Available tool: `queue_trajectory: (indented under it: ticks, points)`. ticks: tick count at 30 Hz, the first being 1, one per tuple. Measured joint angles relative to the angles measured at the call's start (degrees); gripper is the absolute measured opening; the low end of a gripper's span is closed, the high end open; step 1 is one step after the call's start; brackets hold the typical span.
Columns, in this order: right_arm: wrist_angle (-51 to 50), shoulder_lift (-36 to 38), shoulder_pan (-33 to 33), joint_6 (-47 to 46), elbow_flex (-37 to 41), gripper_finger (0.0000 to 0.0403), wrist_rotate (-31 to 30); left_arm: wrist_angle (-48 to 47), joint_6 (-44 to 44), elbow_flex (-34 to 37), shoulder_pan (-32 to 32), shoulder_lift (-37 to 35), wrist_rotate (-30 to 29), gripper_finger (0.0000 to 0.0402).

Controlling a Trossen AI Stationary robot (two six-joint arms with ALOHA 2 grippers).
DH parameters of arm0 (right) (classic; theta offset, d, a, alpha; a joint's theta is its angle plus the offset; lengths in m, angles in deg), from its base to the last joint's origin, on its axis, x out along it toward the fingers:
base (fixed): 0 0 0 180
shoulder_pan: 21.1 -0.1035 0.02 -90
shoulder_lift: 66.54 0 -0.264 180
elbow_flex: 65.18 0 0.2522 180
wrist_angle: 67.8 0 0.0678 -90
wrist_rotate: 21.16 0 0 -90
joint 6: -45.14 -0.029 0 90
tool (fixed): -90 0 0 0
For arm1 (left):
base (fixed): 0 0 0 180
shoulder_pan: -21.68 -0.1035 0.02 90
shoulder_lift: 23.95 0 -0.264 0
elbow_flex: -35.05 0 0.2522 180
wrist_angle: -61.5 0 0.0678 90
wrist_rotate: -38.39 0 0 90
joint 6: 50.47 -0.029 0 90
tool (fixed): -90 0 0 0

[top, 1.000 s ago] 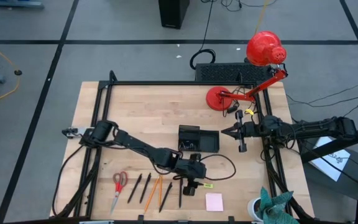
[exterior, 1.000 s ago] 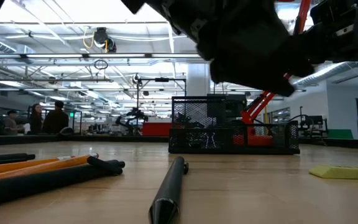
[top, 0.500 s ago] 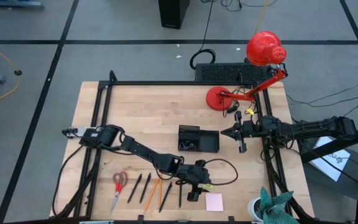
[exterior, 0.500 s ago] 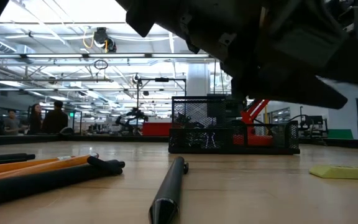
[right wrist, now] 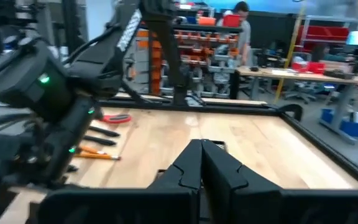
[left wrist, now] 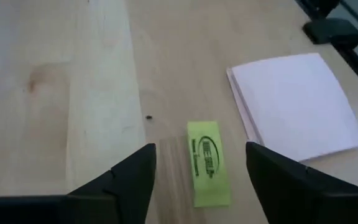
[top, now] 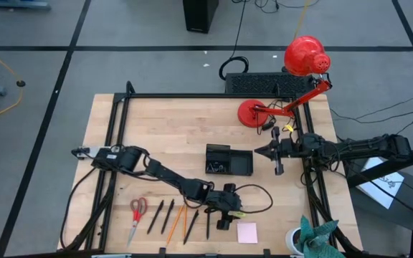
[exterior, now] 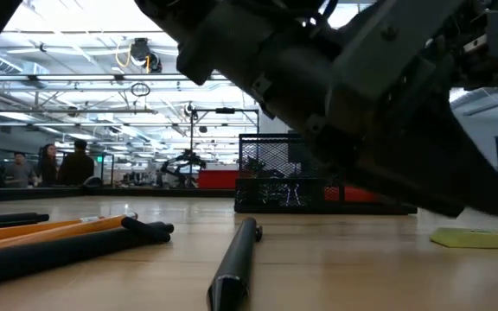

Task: Pick and place office supplies into organizer
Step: Put the green eraser into the black desk organizer

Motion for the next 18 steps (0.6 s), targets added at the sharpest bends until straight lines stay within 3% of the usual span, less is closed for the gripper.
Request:
queue_trajectory:
  ticks: [9, 18]
  points:
    - [0.2, 0.0, 0.0, -0.2, 1.3, 0.0004, -0.5, 0.7, -0.3, 0.0, 0.3, 1.4, -0.4, 0.0304]
    - [5.7, 0.0, 0.0, -1.9, 3.1, 0.0004, -1.8, -6.0, -0.8, -0.3, 0.1, 1.6, -7.7, 0.0289]
